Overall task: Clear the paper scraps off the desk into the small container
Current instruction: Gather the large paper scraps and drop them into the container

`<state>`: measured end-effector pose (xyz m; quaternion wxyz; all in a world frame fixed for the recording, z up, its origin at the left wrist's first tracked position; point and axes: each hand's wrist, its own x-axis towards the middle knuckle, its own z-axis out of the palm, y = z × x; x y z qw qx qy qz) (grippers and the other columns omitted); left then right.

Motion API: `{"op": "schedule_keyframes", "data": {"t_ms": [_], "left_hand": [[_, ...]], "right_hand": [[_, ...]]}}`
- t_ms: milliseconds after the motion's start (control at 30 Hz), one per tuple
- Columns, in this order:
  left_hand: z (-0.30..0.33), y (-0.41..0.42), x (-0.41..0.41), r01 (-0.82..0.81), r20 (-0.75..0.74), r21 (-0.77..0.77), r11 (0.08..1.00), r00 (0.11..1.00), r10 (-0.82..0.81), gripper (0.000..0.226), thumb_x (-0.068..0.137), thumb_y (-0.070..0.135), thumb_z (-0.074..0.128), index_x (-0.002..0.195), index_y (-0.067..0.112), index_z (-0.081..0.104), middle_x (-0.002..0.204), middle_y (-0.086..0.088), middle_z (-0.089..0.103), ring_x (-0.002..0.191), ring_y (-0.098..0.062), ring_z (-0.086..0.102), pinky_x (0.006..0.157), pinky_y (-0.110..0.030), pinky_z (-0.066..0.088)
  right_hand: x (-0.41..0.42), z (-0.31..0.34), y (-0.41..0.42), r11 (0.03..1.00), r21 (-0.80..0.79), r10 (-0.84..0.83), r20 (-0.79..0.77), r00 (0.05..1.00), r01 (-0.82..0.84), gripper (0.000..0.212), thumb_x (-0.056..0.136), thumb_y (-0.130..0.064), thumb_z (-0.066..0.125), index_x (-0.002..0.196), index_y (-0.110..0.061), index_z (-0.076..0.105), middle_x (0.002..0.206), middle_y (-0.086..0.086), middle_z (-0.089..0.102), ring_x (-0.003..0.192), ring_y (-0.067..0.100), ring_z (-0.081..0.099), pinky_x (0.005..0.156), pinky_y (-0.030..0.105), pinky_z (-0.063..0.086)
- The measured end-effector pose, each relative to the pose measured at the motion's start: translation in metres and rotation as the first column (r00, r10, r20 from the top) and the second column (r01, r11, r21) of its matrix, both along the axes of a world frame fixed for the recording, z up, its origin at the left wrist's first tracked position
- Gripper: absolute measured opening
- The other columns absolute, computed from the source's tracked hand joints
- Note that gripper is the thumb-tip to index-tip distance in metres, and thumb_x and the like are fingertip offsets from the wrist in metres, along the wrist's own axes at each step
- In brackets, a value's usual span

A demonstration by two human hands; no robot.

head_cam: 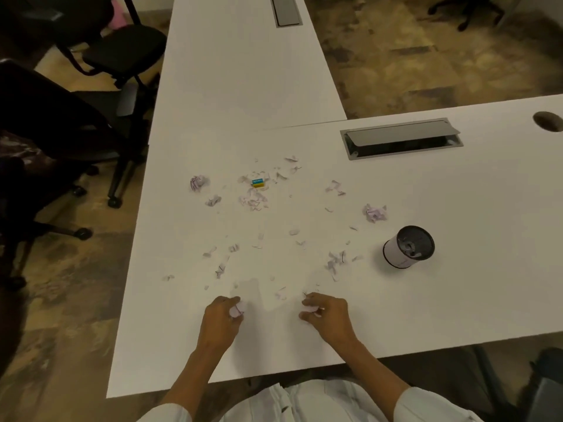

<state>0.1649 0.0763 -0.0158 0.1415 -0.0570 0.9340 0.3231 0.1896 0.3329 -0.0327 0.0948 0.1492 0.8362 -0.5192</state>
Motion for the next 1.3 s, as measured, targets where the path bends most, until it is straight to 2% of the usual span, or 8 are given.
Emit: {"op": "schedule_keyframes", "data": {"t_ms": [133, 300, 433, 567, 700, 833, 1033, 1300], "left_hand": [[0.016, 0.044, -0.029, 0.025, -0.078, 0.156, 0.988, 0.997, -0.013, 0.036, 0.069, -0.001, 0.081, 0.104, 0.001, 0.07, 0.083, -0.007, 0.067, 0.074, -0.019, 0.064, 0.074, -0.02, 0.052], [0.036, 0.121, -0.058, 0.1, -0.124, 0.309, 0.946, 0.99, -0.064, 0.035, 0.071, -0.002, 0.079, 0.105, 0.003, 0.07, 0.078, 0.001, 0.062, 0.075, -0.012, 0.062, 0.074, -0.005, 0.05], [0.051, 0.189, -0.073, 0.208, -0.16, 0.381, 0.901, 0.975, -0.158, 0.037, 0.073, 0.002, 0.079, 0.108, 0.004, 0.068, 0.087, -0.005, 0.066, 0.084, -0.019, 0.065, 0.079, -0.024, 0.056], [0.058, 0.254, -0.083, 0.27, -0.157, 0.426, 0.863, 0.962, -0.223, 0.039, 0.073, 0.007, 0.079, 0.11, 0.004, 0.067, 0.099, -0.013, 0.07, 0.094, -0.023, 0.067, 0.086, -0.034, 0.057], [0.064, 0.309, -0.092, 0.342, -0.19, 0.401, 0.85, 0.938, -0.289, 0.036, 0.074, 0.012, 0.078, 0.109, 0.007, 0.068, 0.102, -0.016, 0.07, 0.094, -0.028, 0.065, 0.085, -0.04, 0.056], [0.064, 0.348, -0.099, 0.363, -0.147, 0.382, 0.85, 0.932, -0.331, 0.041, 0.077, 0.013, 0.076, 0.117, 0.011, 0.065, 0.111, -0.014, 0.068, 0.101, -0.027, 0.064, 0.09, -0.04, 0.055], [0.057, 0.383, -0.106, 0.413, -0.043, 0.326, 0.85, 0.905, -0.423, 0.044, 0.077, 0.008, 0.075, 0.119, 0.01, 0.063, 0.123, -0.012, 0.063, 0.112, -0.027, 0.06, 0.089, -0.022, 0.044], [0.047, 0.375, -0.114, 0.555, -0.04, 0.278, 0.784, 0.822, -0.567, 0.082, 0.072, 0.019, 0.08, 0.142, 0.017, 0.037, 0.147, -0.006, 0.041, 0.134, -0.024, 0.04, 0.112, -0.04, 0.037]], "right_hand": [[-0.022, 0.04, 0.045, 0.97, -0.081, -0.238, -0.131, 0.962, 0.229, 0.025, 0.067, -0.005, 0.086, 0.091, -0.004, 0.077, 0.093, -0.002, 0.073, 0.083, -0.014, 0.063, 0.069, 0.002, 0.048], [-0.053, 0.077, 0.135, 0.873, -0.019, -0.479, -0.222, 0.849, 0.487, 0.021, 0.072, -0.02, 0.084, 0.092, -0.018, 0.076, 0.094, -0.011, 0.071, 0.087, -0.005, 0.063, 0.079, 0.01, 0.048], [-0.07, 0.077, 0.184, 0.839, 0.049, -0.525, -0.19, 0.829, 0.542, 0.026, 0.068, -0.023, 0.086, 0.09, -0.021, 0.075, 0.092, -0.003, 0.072, 0.086, 0.013, 0.066, 0.076, 0.022, 0.049], [-0.081, 0.068, 0.21, 0.872, 0.072, -0.469, -0.169, 0.867, 0.485, 0.027, 0.067, -0.018, 0.087, 0.092, -0.018, 0.074, 0.098, -0.004, 0.073, 0.088, 0.01, 0.065, 0.066, -0.001, 0.042], [-0.084, 0.064, 0.227, 0.913, 0.12, -0.371, -0.156, 0.915, 0.391, 0.024, 0.073, -0.016, 0.082, 0.095, -0.015, 0.074, 0.097, -0.003, 0.073, 0.088, 0.007, 0.064, 0.066, -0.004, 0.041], [-0.081, 0.065, 0.246, 0.904, 0.087, -0.4, -0.173, 0.9, 0.418, 0.018, 0.081, -0.015, 0.075, 0.099, -0.014, 0.073, 0.101, -0.003, 0.073, 0.097, 0.007, 0.066, 0.077, 0.005, 0.042], [-0.067, 0.07, 0.275, 0.861, 0.006, -0.503, -0.134, 0.854, 0.508, 0.015, 0.081, -0.011, 0.073, 0.092, -0.022, 0.073, 0.092, -0.01, 0.074, 0.088, -0.003, 0.068, 0.09, 0.03, 0.055], [-0.059, 0.072, 0.287, 0.833, -0.085, -0.552, -0.088, 0.829, 0.546, 0.013, 0.081, -0.014, 0.074, 0.086, -0.026, 0.073, 0.091, -0.008, 0.075, 0.088, 0.012, 0.071, 0.086, 0.048, 0.057]]}}
